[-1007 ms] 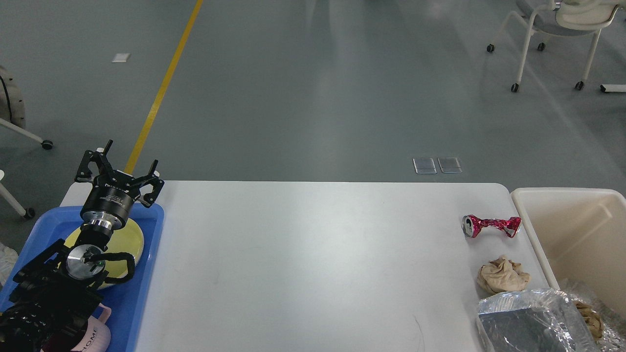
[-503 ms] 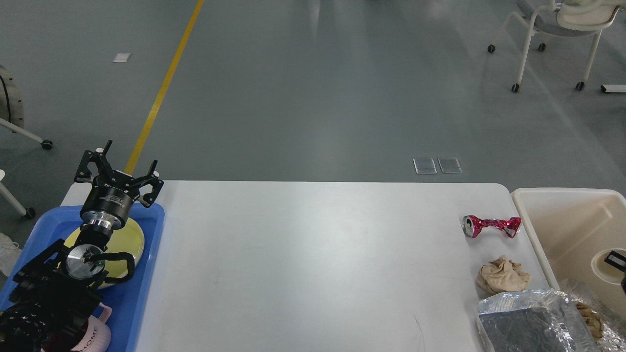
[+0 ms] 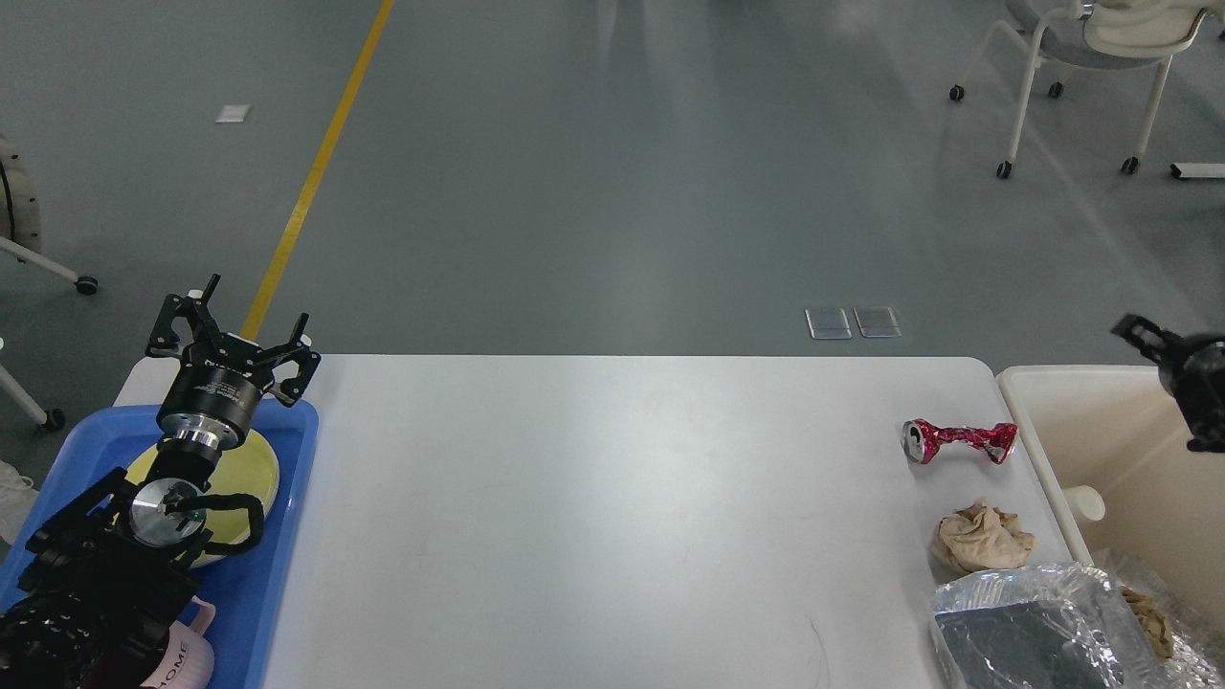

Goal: Tidy desktop
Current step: 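Lower the right gripper onto the red can and grasp it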

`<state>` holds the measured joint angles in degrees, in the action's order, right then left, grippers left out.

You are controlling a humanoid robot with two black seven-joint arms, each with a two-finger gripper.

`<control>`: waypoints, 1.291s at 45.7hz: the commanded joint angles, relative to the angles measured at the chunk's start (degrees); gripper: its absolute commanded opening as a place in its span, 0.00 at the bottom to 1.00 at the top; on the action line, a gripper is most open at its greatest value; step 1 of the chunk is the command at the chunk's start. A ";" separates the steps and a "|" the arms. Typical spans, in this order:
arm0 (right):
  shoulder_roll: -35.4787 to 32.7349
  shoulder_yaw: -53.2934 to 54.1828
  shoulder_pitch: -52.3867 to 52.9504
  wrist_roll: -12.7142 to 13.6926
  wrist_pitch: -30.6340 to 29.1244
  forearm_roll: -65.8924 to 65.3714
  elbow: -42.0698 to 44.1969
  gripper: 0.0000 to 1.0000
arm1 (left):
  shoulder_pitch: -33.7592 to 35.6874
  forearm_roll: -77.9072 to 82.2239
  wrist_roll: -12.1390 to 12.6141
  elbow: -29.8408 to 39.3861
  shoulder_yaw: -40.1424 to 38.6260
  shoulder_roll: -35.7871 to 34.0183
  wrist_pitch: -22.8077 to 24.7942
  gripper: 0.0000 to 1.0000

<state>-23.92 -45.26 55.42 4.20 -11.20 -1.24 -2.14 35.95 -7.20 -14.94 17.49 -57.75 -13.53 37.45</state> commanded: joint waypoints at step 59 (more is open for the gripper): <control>3.27 -12.75 18.59 2.04 -13.24 17.13 -31.35 1.00 | 0.00 -0.01 0.00 0.00 -0.09 0.00 0.08 0.98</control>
<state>-20.73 -60.03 80.14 4.97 -24.59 5.82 -38.46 35.94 -7.17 -14.94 17.48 -57.84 -13.53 37.51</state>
